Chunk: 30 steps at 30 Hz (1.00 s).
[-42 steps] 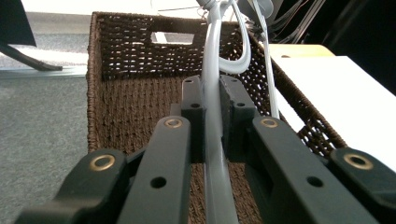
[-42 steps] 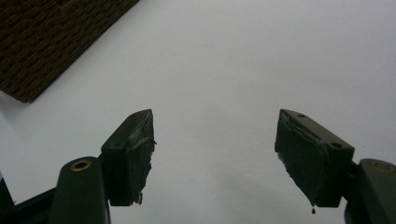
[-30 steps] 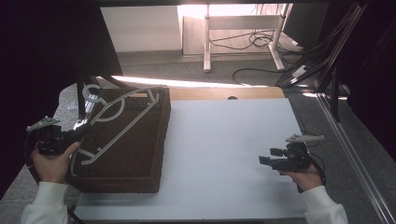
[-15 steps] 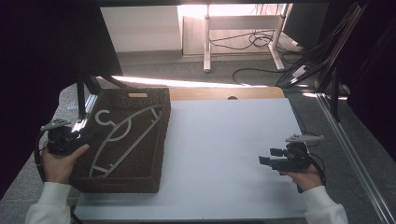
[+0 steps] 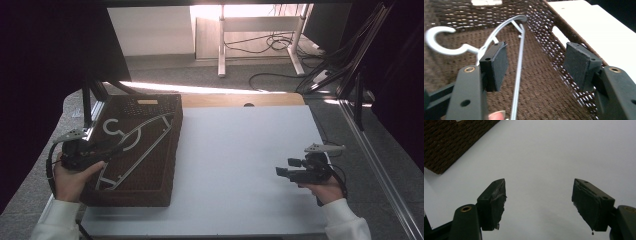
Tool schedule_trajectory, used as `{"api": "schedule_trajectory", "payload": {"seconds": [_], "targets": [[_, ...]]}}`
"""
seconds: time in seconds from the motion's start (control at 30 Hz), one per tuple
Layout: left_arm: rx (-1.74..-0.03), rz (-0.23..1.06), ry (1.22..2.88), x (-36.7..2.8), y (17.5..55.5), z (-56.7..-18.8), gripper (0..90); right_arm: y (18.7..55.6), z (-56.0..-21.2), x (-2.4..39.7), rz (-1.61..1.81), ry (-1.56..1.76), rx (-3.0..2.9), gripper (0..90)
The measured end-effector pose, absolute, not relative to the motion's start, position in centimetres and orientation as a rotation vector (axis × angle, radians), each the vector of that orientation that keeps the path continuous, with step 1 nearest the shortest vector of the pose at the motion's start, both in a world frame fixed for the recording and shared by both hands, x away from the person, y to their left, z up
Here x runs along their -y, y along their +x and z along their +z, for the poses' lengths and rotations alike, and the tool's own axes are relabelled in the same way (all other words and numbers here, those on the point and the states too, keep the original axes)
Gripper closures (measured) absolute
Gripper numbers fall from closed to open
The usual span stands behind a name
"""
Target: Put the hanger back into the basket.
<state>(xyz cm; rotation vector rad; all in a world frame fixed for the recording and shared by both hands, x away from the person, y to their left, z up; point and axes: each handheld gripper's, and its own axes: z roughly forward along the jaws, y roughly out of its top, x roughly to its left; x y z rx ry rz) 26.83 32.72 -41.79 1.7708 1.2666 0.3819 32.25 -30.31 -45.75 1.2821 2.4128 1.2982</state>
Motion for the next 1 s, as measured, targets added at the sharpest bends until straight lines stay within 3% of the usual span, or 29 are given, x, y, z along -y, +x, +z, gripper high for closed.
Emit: {"api": "schedule_trajectory", "payload": {"seconds": [0.6,1.0], "targets": [[-1.198,0.288,1.822,-28.4,24.5,-44.1,32.0,31.3,-45.3,30.3,1.303,1.185,-2.329,21.3],[-1.193,0.274,1.831,-27.7,24.0,-44.5,31.1,31.9,-45.8,29.8,1.276,1.157,-2.352,17.6]]}}
